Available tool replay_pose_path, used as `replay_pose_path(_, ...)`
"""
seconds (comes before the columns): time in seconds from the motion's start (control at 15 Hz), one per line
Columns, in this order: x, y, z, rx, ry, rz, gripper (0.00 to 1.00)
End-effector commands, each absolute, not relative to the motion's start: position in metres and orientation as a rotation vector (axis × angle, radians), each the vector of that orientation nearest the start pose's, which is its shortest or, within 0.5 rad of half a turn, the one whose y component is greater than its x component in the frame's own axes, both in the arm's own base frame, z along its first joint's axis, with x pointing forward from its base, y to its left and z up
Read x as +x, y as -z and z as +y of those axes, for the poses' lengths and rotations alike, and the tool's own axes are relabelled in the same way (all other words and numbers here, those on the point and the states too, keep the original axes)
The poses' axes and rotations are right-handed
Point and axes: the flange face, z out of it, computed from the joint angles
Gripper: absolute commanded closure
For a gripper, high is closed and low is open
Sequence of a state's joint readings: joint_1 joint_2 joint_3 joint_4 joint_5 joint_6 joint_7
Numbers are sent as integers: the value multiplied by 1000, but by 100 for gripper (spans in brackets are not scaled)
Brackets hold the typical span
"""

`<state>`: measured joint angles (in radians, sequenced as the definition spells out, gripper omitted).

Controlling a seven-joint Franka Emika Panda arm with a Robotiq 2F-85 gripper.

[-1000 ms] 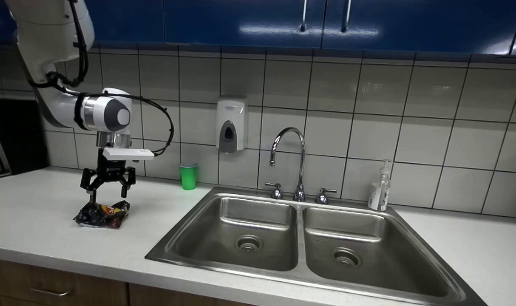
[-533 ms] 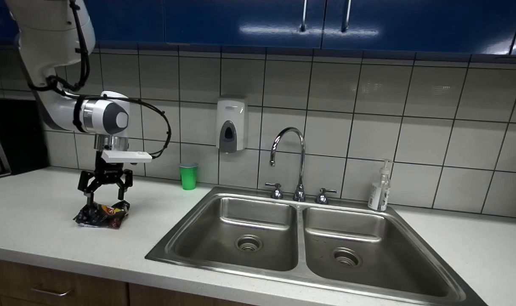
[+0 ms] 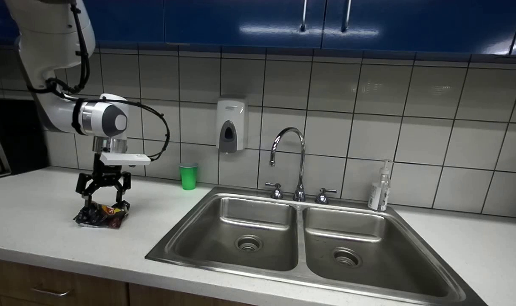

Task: Put the black packet inside the left sink

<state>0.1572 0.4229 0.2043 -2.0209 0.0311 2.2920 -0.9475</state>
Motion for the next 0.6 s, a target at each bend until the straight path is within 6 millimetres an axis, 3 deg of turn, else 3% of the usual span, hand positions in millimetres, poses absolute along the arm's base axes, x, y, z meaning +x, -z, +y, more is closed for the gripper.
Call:
replay_pose_path(0.0,554,-232,210,-2383,-156,-1813,0)
replay_pose_path(0.13,554,-231,212,-2384,-154,-1810,0)
replay_pose_path(0.2,554,-231,213,-2379,-153,-1813,25)
replay_pose_path(0.33,554,-231,214,-2380,-154,-1813,34)
replay_pose_path(0.53,555,-230,214,-2376,-155,-1812,60)
